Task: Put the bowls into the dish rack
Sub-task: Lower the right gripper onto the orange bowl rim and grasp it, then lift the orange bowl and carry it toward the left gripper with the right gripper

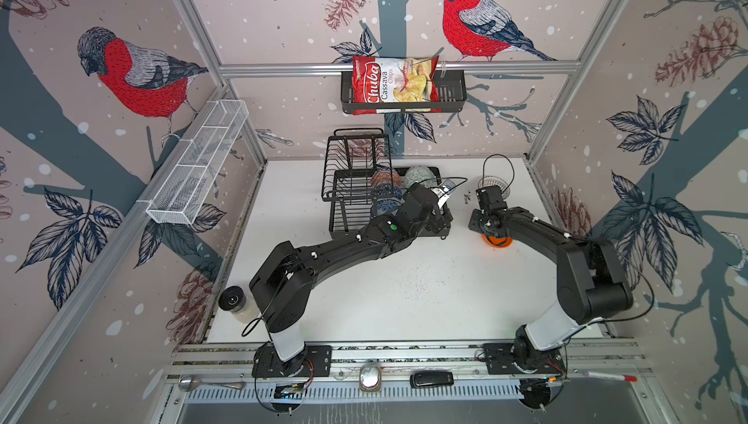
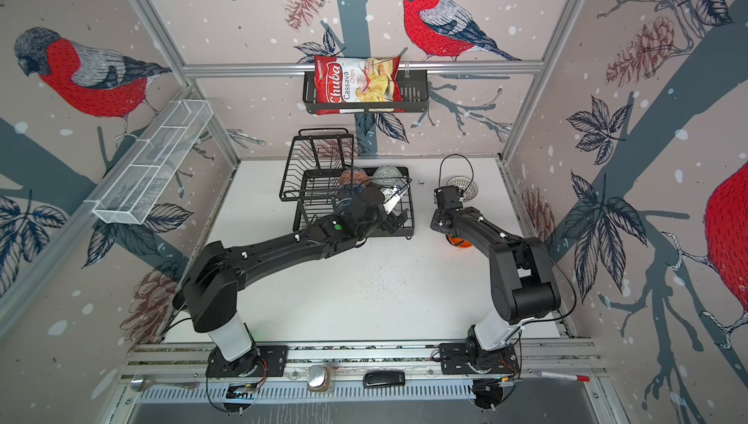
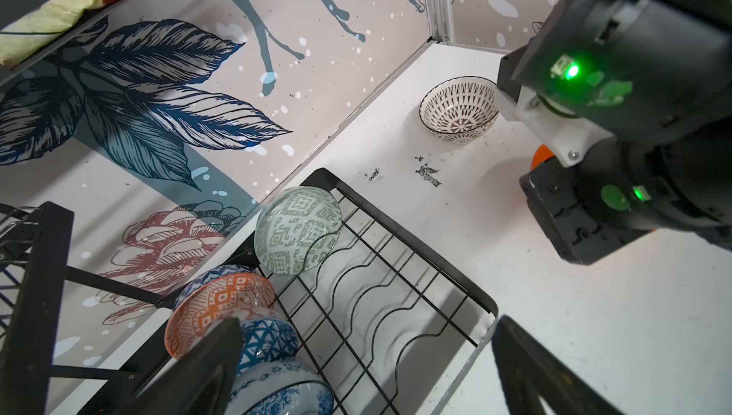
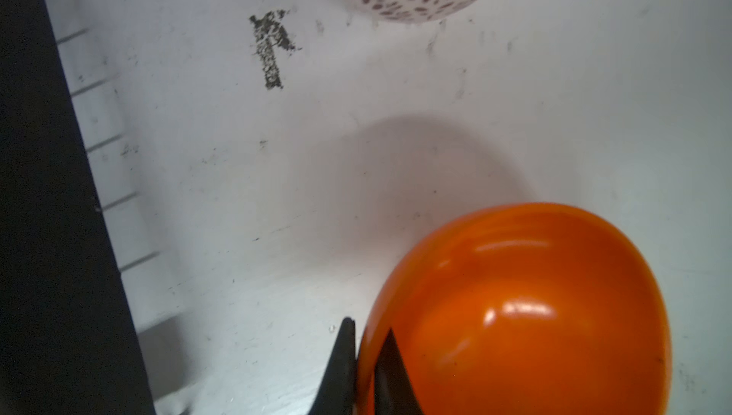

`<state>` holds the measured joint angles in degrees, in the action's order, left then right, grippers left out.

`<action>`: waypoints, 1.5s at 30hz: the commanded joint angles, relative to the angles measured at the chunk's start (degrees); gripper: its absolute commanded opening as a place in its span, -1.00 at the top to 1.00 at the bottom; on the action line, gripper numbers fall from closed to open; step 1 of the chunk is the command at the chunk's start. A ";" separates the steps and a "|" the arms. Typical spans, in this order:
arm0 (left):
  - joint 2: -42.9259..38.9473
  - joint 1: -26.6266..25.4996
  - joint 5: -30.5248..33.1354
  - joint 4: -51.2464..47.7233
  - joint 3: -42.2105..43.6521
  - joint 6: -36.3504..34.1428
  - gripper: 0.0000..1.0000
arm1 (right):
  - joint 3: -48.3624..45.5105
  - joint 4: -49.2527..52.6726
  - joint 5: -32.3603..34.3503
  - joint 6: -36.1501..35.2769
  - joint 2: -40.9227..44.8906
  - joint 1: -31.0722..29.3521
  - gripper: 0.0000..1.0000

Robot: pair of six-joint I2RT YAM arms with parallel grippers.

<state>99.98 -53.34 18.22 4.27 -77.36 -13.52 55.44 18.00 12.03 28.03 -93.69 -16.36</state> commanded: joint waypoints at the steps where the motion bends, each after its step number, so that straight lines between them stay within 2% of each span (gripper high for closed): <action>1: -0.62 0.30 0.80 2.41 -0.38 1.04 -0.96 | -0.11 1.99 -4.24 0.80 -1.46 -2.09 0.98; 10: -0.63 0.27 0.78 2.17 -0.49 1.29 -0.96 | -0.72 1.07 -5.88 0.34 -1.18 -3.14 0.81; 21: -0.68 0.26 0.43 1.70 -0.67 1.48 -0.96 | 0.99 2.22 -8.35 0.19 3.24 -1.34 0.31; 29: 0.03 0.27 -0.05 1.57 -0.75 1.91 -0.96 | 0.08 2.92 -10.34 -0.67 8.86 3.66 -0.10; 34: 0.35 -0.57 0.40 1.63 -0.34 1.30 -0.96 | -2.14 2.90 -6.99 -0.23 11.97 6.48 -0.43; 39: 0.65 -1.48 0.25 1.72 -0.55 0.94 -0.96 | -3.29 2.47 -6.82 1.04 12.74 9.02 -0.59; 45: 1.56 -1.41 -0.96 1.20 -1.53 1.77 -0.96 | -7.89 1.30 -3.58 2.66 14.86 9.85 -0.66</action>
<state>101.19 -54.78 18.09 4.14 -78.13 -12.23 49.28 19.88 5.98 28.93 -79.77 -6.72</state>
